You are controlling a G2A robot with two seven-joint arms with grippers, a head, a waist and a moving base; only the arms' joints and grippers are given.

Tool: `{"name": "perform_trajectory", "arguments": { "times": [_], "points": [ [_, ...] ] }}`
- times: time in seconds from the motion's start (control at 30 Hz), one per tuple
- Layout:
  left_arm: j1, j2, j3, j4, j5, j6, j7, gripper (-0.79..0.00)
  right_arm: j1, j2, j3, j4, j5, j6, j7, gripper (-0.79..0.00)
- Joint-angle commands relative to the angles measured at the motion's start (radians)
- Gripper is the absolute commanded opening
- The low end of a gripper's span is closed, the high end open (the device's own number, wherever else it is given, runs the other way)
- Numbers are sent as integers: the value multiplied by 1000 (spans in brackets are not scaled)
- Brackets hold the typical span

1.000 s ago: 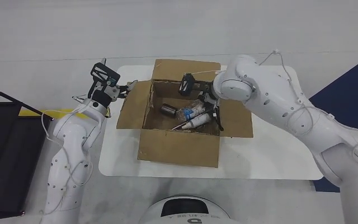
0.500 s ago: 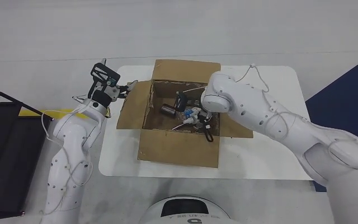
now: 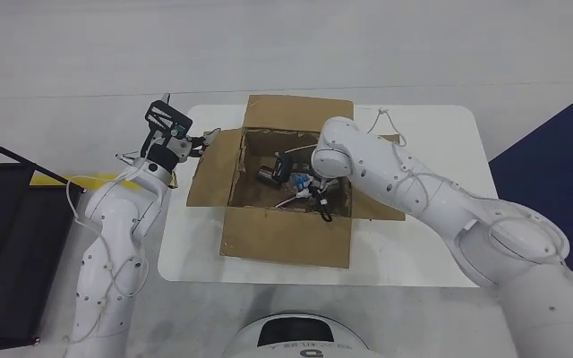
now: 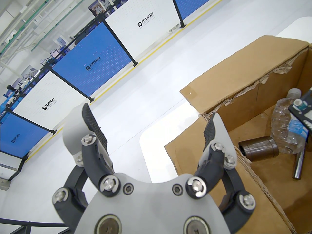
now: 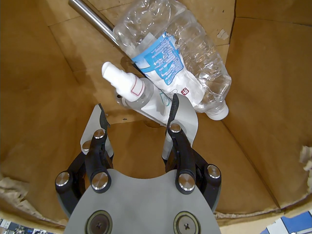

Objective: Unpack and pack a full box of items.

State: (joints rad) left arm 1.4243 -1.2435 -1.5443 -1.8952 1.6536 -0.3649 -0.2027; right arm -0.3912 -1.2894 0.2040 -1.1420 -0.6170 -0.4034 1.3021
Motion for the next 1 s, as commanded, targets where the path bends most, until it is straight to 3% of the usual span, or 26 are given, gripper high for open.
{"name": "perform_trajectory", "arguments": {
  "times": [0.0, 0.23, 0.33, 0.43, 0.57, 0.77, 0.97],
  "points": [
    [0, 0, 0, 0, 0, 0, 0, 0, 2, -17, -6, 34, -7, -4, 1, -342],
    [0, 0, 0, 0, 0, 0, 0, 0, 8, -69, -17, 125, -27, -18, -13, -360],
    [0, 0, 0, 0, 0, 0, 0, 0, 8, -86, -20, 155, -40, -30, -20, -406],
    [0, 0, 0, 0, 0, 0, 0, 0, 7, -102, -26, 178, -57, -45, -25, -536],
    [0, 0, 0, 0, 0, 0, 0, 0, 8, -118, -24, 205, -71, -59, -33, -785],
    [0, 0, 0, 0, 0, 0, 0, 0, 20, -123, 0, 221, -86, -61, -53, -785],
    [0, 0, 0, 0, 0, 0, 0, 0, 32, -91, 58, 183, -86, -60, -70, -785]
  ]
}}
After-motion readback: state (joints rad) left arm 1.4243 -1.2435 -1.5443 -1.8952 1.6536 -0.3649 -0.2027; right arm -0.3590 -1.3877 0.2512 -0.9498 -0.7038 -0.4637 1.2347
